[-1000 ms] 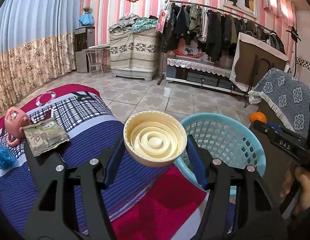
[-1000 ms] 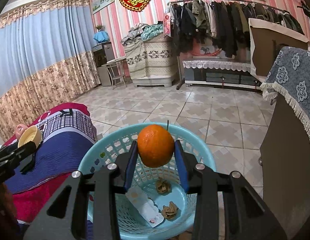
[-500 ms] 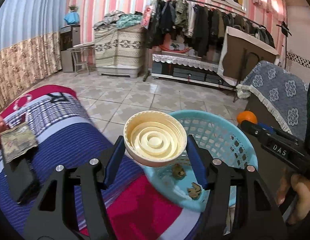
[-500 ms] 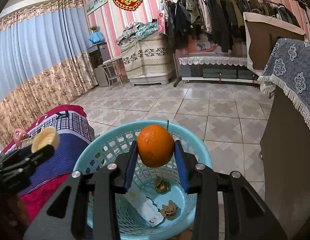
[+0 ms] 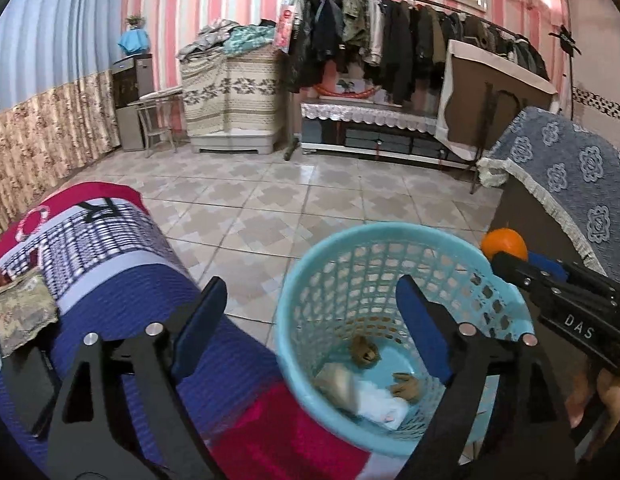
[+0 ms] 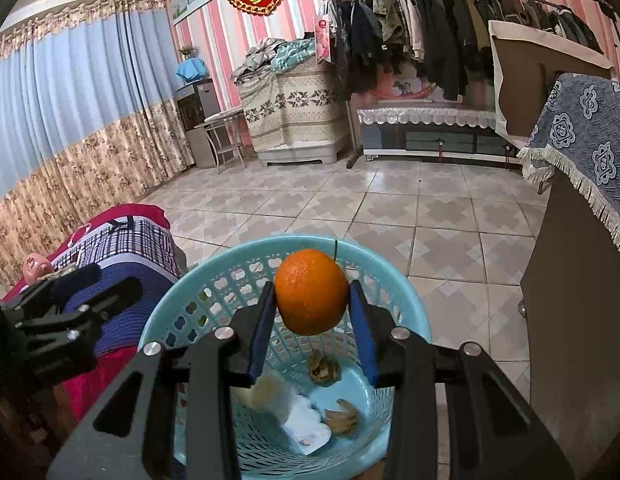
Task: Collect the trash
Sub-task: 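Open the left gripper over the basket while the right gripper releases the orange, then move both tools back over the bed toward the orange wrapper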
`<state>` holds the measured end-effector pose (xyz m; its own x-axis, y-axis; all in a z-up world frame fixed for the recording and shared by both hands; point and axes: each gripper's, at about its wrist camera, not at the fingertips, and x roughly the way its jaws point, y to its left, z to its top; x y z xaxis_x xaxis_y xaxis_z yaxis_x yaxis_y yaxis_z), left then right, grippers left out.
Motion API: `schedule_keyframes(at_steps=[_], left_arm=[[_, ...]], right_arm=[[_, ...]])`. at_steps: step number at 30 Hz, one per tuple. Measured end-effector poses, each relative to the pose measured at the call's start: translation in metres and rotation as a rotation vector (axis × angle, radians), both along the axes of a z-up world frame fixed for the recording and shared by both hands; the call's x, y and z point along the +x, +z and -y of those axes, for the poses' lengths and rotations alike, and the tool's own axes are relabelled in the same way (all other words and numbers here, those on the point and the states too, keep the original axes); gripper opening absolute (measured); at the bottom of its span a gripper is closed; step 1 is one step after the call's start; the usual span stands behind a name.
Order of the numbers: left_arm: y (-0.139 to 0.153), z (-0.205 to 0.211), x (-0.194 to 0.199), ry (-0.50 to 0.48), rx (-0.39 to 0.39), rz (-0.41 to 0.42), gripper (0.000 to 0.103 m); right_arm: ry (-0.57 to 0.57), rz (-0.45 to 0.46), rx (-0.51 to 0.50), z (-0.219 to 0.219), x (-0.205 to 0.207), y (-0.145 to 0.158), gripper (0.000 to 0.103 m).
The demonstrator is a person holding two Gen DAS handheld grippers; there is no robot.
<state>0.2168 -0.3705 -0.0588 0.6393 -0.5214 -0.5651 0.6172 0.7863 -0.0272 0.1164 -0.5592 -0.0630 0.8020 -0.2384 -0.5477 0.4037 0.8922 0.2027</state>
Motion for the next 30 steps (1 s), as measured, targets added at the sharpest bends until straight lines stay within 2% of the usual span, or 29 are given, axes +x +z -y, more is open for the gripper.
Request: schedule_keyframes(at_steps=[6,13,17,19,23,30], left_arm=[[0.014,-0.032,-0.003,0.081,0.005,0.059,0.097],[0.018,-0.075,-0.01,0.153,0.024,0.08,0.097],[0.017,-0.102,-0.007,0.197,-0.002,0.043,0.097],[0.015,-0.112,-0.006,0.214,-0.006,0.032,0.097],[0.014,-0.127,-0.007,0.245,0.004,0.037,0.097],[0.018,-0.147,-0.01,0.283,-0.004,0.056,0.097]], right_arm=[[0.022,-0.012,-0.015,-0.011,0.01,-0.004,0.037],[0.042,-0.027,-0.042,-0.028,0.026,-0.006,0.04],[0.035,-0.031,-0.037,-0.032,0.032,-0.011,0.04],[0.027,-0.035,-0.038,-0.035,0.035,-0.012,0.046],[0.02,-0.013,-0.052,-0.041,0.034,-0.007,0.069],[0.01,0.003,-0.084,-0.048,0.032,0.004,0.089]])
